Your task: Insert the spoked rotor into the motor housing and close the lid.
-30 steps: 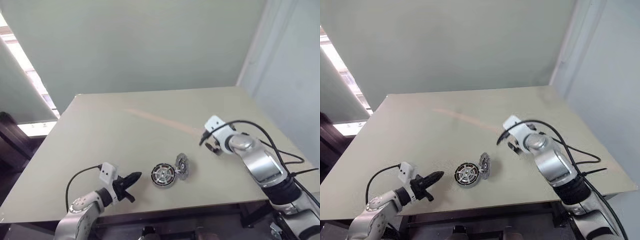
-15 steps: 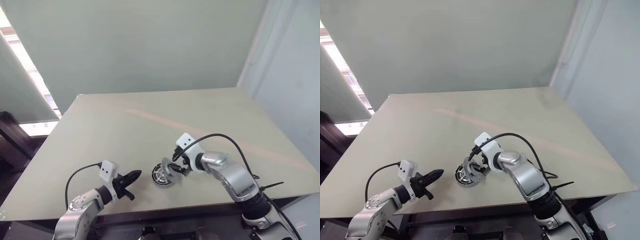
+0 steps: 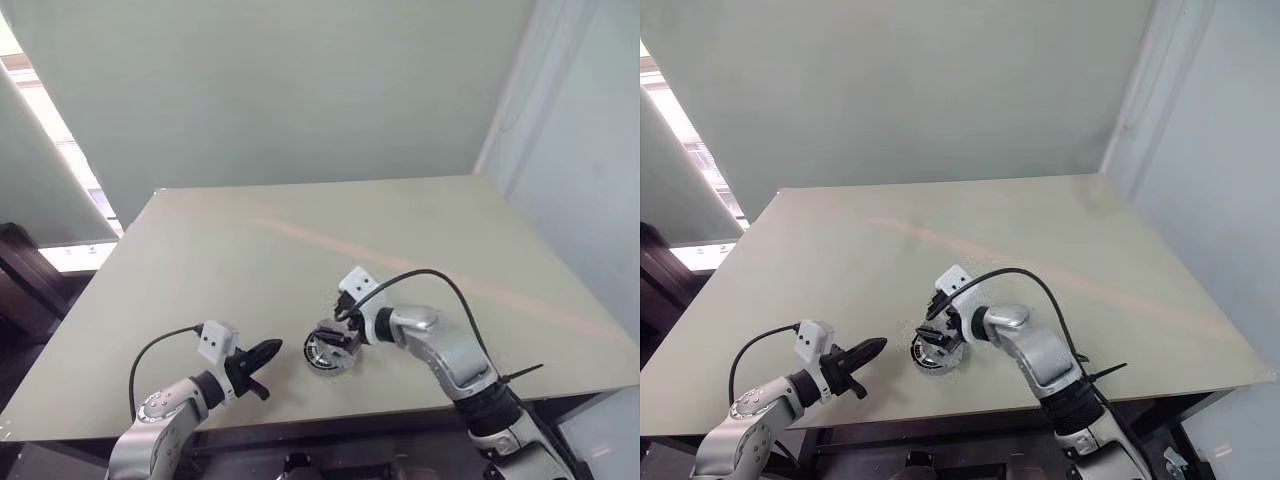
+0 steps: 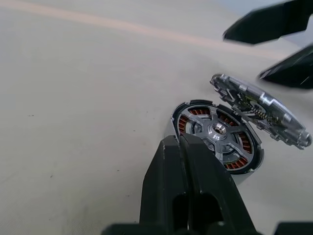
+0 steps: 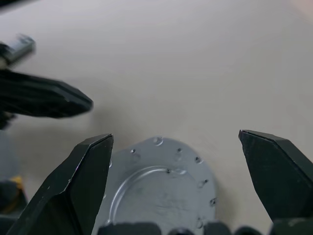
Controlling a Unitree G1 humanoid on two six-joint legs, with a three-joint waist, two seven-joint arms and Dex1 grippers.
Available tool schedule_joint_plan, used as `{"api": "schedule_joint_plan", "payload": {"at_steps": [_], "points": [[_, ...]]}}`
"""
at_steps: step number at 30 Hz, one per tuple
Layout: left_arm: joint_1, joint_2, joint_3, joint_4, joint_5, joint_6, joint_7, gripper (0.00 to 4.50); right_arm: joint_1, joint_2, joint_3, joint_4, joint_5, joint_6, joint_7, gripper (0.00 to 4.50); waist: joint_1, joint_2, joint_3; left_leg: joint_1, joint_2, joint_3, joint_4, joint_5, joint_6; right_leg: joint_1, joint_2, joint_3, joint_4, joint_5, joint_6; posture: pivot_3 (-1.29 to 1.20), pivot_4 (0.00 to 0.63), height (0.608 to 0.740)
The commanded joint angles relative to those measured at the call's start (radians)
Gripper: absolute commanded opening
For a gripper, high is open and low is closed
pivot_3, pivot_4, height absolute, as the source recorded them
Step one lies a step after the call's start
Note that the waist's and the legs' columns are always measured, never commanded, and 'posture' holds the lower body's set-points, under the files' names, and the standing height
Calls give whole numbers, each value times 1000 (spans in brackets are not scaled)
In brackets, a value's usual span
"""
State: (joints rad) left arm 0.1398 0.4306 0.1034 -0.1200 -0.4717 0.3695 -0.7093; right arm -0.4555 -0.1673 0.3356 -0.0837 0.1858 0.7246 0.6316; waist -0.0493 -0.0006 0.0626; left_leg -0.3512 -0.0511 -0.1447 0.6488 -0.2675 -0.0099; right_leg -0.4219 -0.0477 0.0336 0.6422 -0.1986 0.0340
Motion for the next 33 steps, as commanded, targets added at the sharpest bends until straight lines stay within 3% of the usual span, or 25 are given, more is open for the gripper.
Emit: {"api": "schedule_joint_plan", "payload": {"at_steps": [1, 5, 12, 33], "points": [[-12, 0, 10, -38, 0, -21, 0, 19, -19, -40, -59, -9, 89, -63, 127, 4500, 0, 0, 0, 0, 0, 0, 0, 0, 0, 0, 0, 0, 0, 0, 0, 0, 0, 740], [-17, 2, 7, -34, 2, -21, -6, 19, -25, -73, -86, 42, 154, -99, 248, 4500, -1, 0, 0, 2, 0, 0, 0, 0, 0, 2, 0, 0, 0, 0, 0, 0, 0, 740], [-29, 6, 1, -31, 4, -18, -15, 19, -21, -88, -67, 196, 128, -273, 362, 4500, 0, 0, 0, 10, 1, 1, -1, 0, 0, 10, 1, 0, -1, 0, 0, 0, 0, 740], [-24, 22, -1, -19, 11, -10, -39, 19, -67, -39, 14, 482, -56, -485, 365, 4500, 0, 0, 0, 11, 1, 0, -1, 0, 0, 11, 1, 0, 0, 0, 0, 0, 0, 740]]}}
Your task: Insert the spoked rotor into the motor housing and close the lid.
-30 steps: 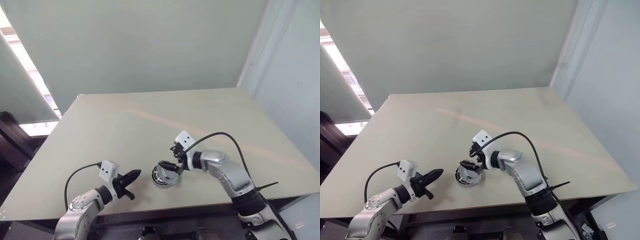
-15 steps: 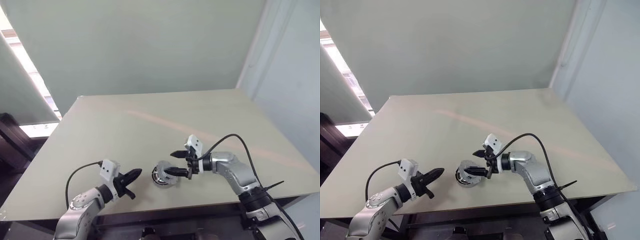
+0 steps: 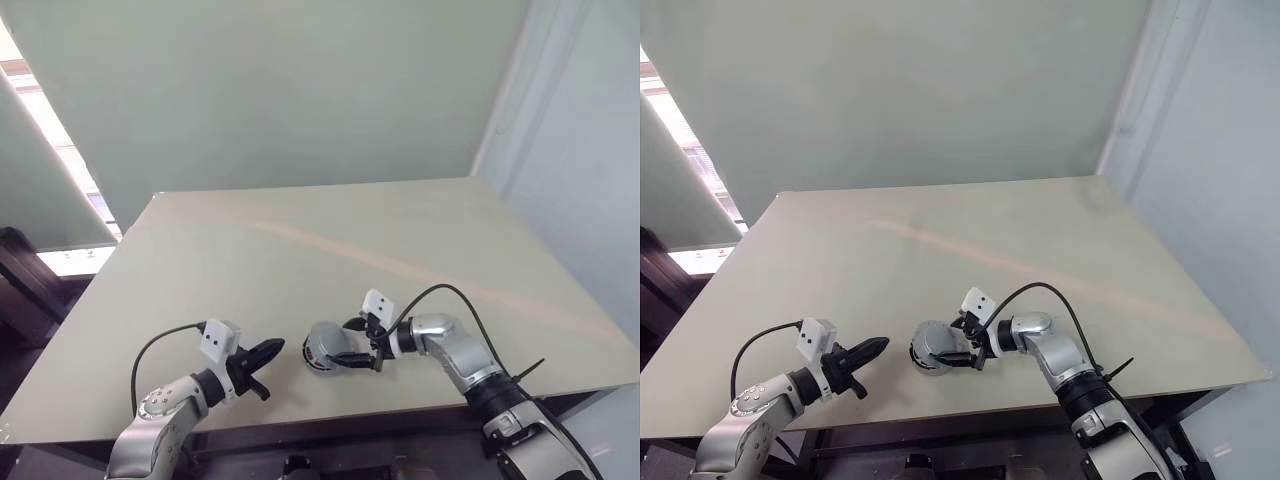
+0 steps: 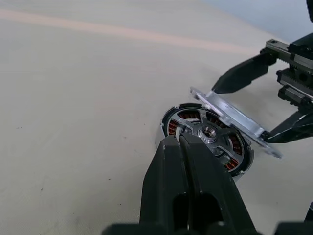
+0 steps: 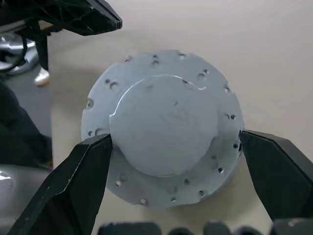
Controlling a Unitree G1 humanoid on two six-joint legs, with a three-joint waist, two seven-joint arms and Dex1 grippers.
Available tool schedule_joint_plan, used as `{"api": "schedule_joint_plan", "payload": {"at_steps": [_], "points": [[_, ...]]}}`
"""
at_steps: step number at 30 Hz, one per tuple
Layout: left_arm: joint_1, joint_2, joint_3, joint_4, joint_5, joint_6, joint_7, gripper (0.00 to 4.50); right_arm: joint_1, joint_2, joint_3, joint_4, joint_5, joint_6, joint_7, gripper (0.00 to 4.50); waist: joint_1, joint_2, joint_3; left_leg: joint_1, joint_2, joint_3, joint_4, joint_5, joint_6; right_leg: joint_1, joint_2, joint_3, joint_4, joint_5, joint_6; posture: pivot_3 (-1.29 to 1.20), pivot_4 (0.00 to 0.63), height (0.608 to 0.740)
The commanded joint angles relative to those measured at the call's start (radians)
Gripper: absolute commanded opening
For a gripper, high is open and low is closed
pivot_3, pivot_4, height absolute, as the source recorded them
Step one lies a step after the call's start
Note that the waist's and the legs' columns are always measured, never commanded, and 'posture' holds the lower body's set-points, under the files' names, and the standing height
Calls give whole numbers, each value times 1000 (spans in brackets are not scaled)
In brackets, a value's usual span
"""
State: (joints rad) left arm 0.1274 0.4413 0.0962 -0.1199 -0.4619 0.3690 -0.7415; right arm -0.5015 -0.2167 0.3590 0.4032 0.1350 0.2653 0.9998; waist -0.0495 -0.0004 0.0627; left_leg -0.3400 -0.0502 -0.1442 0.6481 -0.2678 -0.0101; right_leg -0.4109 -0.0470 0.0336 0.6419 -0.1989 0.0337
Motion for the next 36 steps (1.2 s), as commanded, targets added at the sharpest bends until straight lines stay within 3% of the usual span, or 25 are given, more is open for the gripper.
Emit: {"api": "schedule_joint_plan", "payload": {"at_steps": [1, 2, 6, 7, 15, 22, 36], "points": [[-12, 11, 7, -19, 2, -10, -7, 19, -20, 13, -10, -6, -5, -28, -2, 4500, 0, 0, 0, 0, 0, 0, 0, 0, 0, 0, 0, 0, 0, 0, 0, 0, 0, 740], [-12, 12, 7, -18, 3, -10, -8, 19, -19, 16, -10, -7, -5, -30, -1, 4500, 0, 0, 0, 0, 0, 0, 0, 0, 0, 0, 0, 0, 0, 0, 0, 0, 0, 740], [-13, 12, 5, -16, 5, -10, -9, 0, -15, 23, -7, -13, -11, -30, 1, 3251, 0, 0, 0, 0, 0, 0, 0, 0, 0, 0, 0, 0, 0, 0, 0, 0, 0, 740], [-14, 12, 4, -15, 6, -10, -10, 0, -15, 24, -6, -14, -14, -30, 0, 3193, 0, 0, 0, 0, 0, 0, 0, 0, 0, 0, 0, 0, 0, 0, 0, 0, 0, 740], [-17, 11, 1, -8, 12, -10, -18, 0, -13, 30, 15, -53, -38, 23, -22, 3193, 0, 0, 0, 0, 0, 0, 0, 0, 0, 0, 0, 0, 0, 0, 0, 0, 0, 740], [-21, 9, -5, 5, 21, -14, -25, 0, -65, 21, 86, -153, -125, 268, -106, 3193, 0, 0, 0, 0, 0, 0, 0, 0, 0, 0, 0, 0, 0, 0, 0, 0, 0, 740], [-22, -14, -16, 17, 32, -29, -21, 0, -129, 47, 209, -213, -204, 564, -188, 3193, 0, 1, -1, 0, 0, -1, 0, 0, 0, 0, 0, 0, 0, 0, 0, 0, 0, 740]]}}
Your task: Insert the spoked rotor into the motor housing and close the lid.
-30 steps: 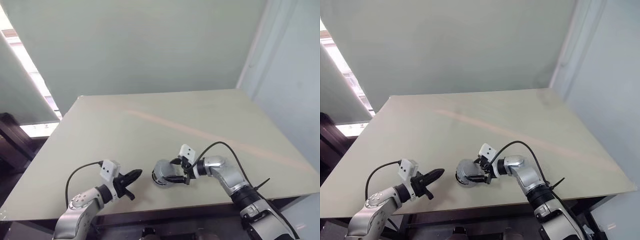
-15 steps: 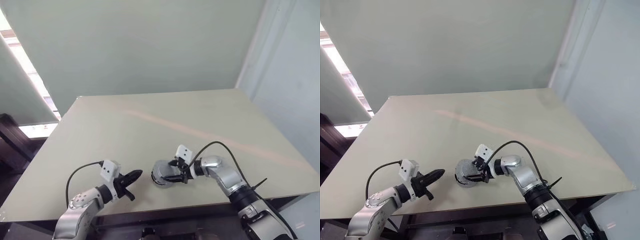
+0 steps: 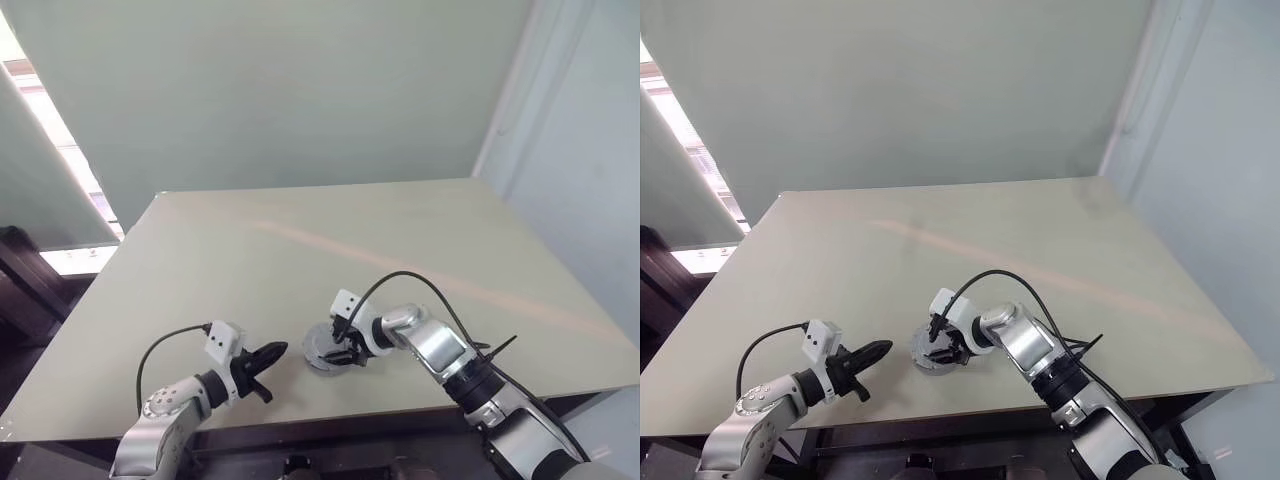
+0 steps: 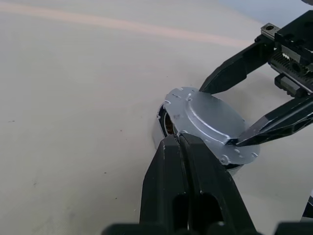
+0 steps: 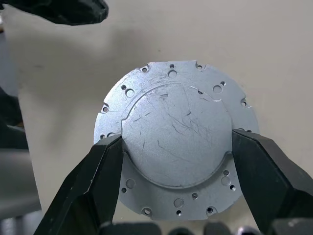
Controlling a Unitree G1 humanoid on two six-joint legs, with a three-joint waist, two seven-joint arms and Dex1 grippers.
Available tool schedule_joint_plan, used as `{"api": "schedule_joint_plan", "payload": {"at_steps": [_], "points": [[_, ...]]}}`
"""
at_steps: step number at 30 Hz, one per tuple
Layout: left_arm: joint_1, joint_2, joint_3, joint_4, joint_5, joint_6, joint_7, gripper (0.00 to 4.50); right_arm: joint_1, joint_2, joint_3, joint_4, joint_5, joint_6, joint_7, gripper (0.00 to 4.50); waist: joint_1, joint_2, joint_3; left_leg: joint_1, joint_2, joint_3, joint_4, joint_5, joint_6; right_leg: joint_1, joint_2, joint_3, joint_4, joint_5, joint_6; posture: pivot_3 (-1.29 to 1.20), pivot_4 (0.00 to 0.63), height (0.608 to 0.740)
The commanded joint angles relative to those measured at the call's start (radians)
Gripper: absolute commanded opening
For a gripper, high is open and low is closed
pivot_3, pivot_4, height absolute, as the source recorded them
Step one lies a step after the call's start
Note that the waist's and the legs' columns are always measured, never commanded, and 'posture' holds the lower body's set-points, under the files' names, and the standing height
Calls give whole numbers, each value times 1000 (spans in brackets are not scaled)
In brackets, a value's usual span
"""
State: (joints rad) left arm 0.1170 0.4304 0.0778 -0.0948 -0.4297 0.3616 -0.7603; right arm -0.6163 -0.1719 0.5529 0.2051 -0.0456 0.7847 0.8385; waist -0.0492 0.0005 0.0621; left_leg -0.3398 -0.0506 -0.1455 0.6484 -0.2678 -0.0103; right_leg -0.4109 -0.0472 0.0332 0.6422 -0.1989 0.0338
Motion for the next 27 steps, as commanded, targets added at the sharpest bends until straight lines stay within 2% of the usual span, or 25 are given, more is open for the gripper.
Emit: {"api": "schedule_joint_plan", "payload": {"at_steps": [1, 19, 27], "points": [[-11, -5, 2, -8, 1, -23, -2, 0, -17, 2, 25, -16, -25, 52, -29, 3193, 0, 0, 0, 0, 0, 0, 0, 0, 0, 0, 0, 0, 0, 0, 0, 0, 0, 740], [6, -24, -12, -1, 8, -40, 3, 0, -26, 15, 124, -22, -44, 196, -70, 3193, 0, 2, -2, 0, 0, -1, 0, 0, 0, 0, 0, -1, 0, 0, 0, 0, 0, 740], [8, -27, -14, -4, 9, -40, 3, 0, -36, 49, 101, 13, -26, 264, -96, 3193, -1, 5, -7, 1, 0, -1, -1, 0, 0, 1, 0, -1, 0, 0, 0, 0, 0, 740]]}}
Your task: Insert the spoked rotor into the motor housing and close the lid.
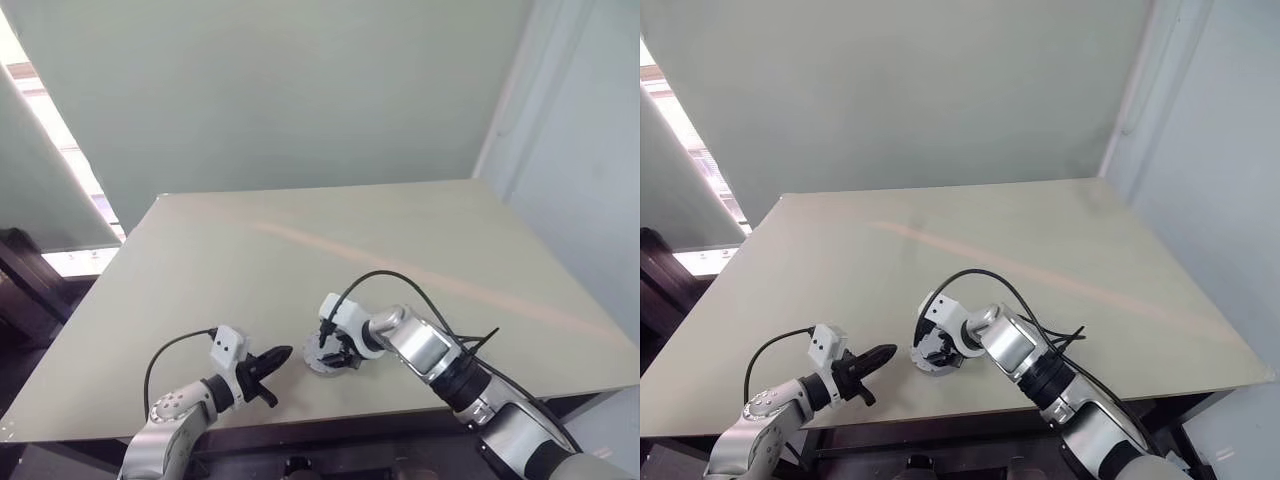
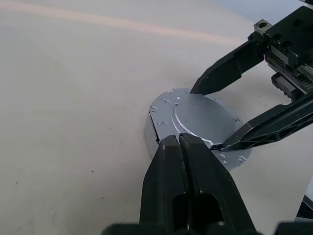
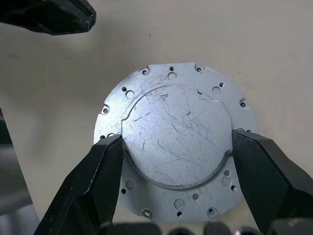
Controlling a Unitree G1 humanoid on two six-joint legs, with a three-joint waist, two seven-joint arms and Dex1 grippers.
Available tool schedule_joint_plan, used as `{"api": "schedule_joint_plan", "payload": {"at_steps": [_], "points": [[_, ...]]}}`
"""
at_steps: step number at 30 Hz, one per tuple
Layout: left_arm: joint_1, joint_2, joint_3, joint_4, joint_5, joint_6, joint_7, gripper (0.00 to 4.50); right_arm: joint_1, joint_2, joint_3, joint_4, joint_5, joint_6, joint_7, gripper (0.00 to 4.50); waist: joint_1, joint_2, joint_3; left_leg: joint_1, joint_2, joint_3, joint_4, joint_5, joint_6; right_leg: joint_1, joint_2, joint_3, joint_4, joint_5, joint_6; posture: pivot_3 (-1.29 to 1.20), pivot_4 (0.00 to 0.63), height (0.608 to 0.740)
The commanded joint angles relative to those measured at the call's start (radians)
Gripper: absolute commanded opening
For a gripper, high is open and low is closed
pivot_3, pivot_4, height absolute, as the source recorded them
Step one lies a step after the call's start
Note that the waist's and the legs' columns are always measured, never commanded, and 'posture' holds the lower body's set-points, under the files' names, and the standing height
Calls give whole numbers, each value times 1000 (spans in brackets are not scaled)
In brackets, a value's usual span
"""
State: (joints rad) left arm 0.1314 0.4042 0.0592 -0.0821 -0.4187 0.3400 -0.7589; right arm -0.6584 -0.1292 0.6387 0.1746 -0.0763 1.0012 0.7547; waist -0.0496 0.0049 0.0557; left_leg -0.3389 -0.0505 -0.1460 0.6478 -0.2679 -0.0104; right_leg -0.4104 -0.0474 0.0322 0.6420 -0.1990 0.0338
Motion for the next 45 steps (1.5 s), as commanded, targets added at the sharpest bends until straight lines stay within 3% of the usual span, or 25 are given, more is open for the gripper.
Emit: {"api": "schedule_joint_plan", "payload": {"at_steps": [1, 10, 45], "points": [[-6, -1, 4, -18, -1, -18, 2, 0, 4, 10, 11, 46, 5, 52, -17, 3193, 0, 1, -2, 0, 0, 0, 0, 0, 0, 0, 0, 0, 0, 0, 0, 0, 0, 740], [-9, -6, 1, -21, 3, -14, 1, 0, -6, 41, -34, 56, 43, 109, -29, 3193, 0, 2, -4, 0, 0, 0, -1, 0, 0, 0, 0, 0, 0, 0, 0, 0, 0, 740], [-78, -7, -40, 25, 48, -21, -4, 0, -45, -18, 115, 133, 6, 48, 21, 3193, 0, 3, -7, 4, 0, 0, -4, 0, 0, 1, 0, 0, -1, -1, -1, 0, 0, 740]]}}
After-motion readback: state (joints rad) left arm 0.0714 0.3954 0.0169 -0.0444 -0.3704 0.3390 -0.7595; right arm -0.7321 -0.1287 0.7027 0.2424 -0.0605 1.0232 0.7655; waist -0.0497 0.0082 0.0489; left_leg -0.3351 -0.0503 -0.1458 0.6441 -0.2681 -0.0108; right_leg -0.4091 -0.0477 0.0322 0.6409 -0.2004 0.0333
